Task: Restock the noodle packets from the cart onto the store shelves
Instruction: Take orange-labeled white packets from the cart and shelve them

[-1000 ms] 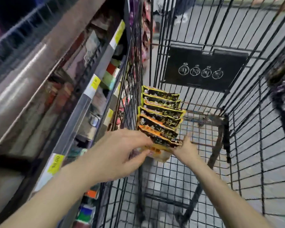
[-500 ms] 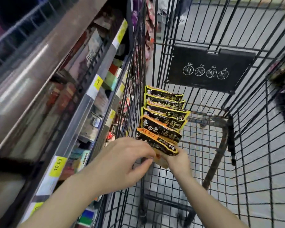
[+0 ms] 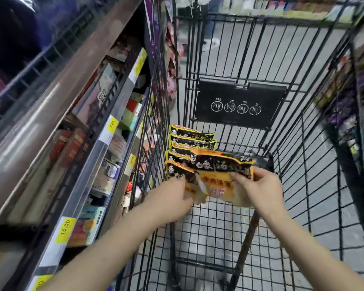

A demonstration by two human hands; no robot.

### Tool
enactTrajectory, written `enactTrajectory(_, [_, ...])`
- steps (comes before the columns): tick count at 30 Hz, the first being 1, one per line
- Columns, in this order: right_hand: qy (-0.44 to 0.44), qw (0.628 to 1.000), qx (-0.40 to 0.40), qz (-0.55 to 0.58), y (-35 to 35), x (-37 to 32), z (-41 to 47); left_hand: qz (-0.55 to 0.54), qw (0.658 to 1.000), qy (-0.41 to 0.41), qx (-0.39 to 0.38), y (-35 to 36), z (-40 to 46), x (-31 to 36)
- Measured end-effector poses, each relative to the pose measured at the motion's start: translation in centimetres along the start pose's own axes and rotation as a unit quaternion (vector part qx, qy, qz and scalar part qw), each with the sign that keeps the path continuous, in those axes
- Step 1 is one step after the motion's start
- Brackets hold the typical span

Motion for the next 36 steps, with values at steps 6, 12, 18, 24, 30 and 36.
enactTrajectory(6, [-0.044, 0.995, 0.028, 0.086, -6.1, -4.1, 1.4, -0.138, 0.983, -0.114, -0.037, 2.4, 6.5, -1.3])
enactTrajectory(12, [-0.038, 0.986, 0.047, 0.156, -8.3, -3.9, 2.8, -0.274, 0.934, -0.225, 0.034, 5.0, 11.0, -5.6])
enactTrajectory(18, [-0.042, 0.984, 0.039, 0.168, -8.3, -3.4, 3.1, -0.264, 0.916, -0.291, 0.084, 7.3, 13.0, -7.5])
enactTrajectory(24, [-0.043, 0.982, 0.035, 0.182, -7.9, -3.2, 3.3, -0.206, 0.921, -0.276, 0.184, 7.7, 12.8, -7.2])
enactTrajectory(30, [-0.039, 0.981, 0.046, 0.187, -8.2, -2.9, 3.7, -0.204, 0.946, -0.197, 0.155, 7.9, 13.4, -6.7])
enactTrajectory(36, [-0.035, 0.980, 0.053, 0.191, -8.8, -2.9, 3.7, -0.233, 0.954, -0.143, 0.123, 7.4, 13.8, -6.3])
Point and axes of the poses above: each hand's wrist, its own z-axis towards the middle knuckle, its own y-axis out of the palm, x = y × z, the point moved 8 cm from there along z, towards the middle knuckle, and after that the axes turned 5 degrees about -y, right-handed, at the moved point
